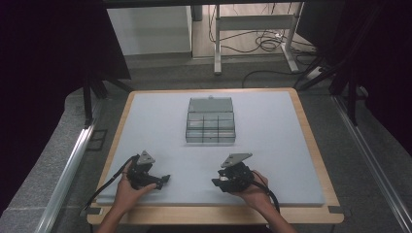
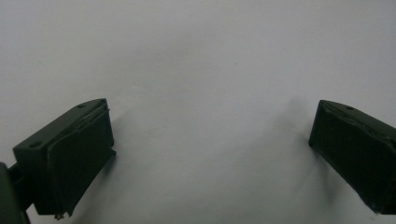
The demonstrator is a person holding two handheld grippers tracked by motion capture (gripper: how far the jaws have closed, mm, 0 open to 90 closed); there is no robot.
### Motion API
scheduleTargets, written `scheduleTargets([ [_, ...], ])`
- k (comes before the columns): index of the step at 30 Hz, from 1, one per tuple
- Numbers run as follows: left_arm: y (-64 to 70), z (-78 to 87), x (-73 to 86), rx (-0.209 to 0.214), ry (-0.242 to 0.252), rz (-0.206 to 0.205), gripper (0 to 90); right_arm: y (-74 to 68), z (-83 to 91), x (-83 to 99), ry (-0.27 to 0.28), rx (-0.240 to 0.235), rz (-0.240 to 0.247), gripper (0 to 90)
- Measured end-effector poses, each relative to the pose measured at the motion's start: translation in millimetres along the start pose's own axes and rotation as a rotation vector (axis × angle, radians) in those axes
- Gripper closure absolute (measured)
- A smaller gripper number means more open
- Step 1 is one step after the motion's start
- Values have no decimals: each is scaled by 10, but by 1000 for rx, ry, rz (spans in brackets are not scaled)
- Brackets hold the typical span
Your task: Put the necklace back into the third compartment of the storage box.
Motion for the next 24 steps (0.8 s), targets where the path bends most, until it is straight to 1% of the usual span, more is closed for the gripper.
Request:
scheduleTargets([
  [5, 0, 1, 0, 0, 0, -1, 0, 32, -86, 35, -34, 4, -6, 589],
  [8, 0, 1, 0, 0, 0, 0, 0, 40, -108, 48, -44, 3, -11, 595],
  [16, 0, 0, 0, 0, 0, 0, 0, 45, -148, 70, -69, 10, -5, 621],
  [19, -3, 2, 1, 0, -3, -5, 0, 49, -179, 81, -93, 17, 7, 639],
  [20, -3, 2, 1, 0, -3, -5, 0, 49, -179, 81, -93, 17, 7, 639],
  [21, -1, 1, 0, 0, -1, -1, 0, 39, -201, 84, -108, 31, 15, 645],
  [24, -1, 2, 1, 0, -1, -2, 0, 34, -208, 81, -114, 44, 23, 661],
])
Point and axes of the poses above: each handheld gripper's, and its own axes: z roughly backward along the jaws, x roughly out of its underside, y roughly to its right, the point moved 3 cm from there along -z, roughly forward along the jaws, and after that the axes turned 14 degrees about -x, right-handed, at the moved point
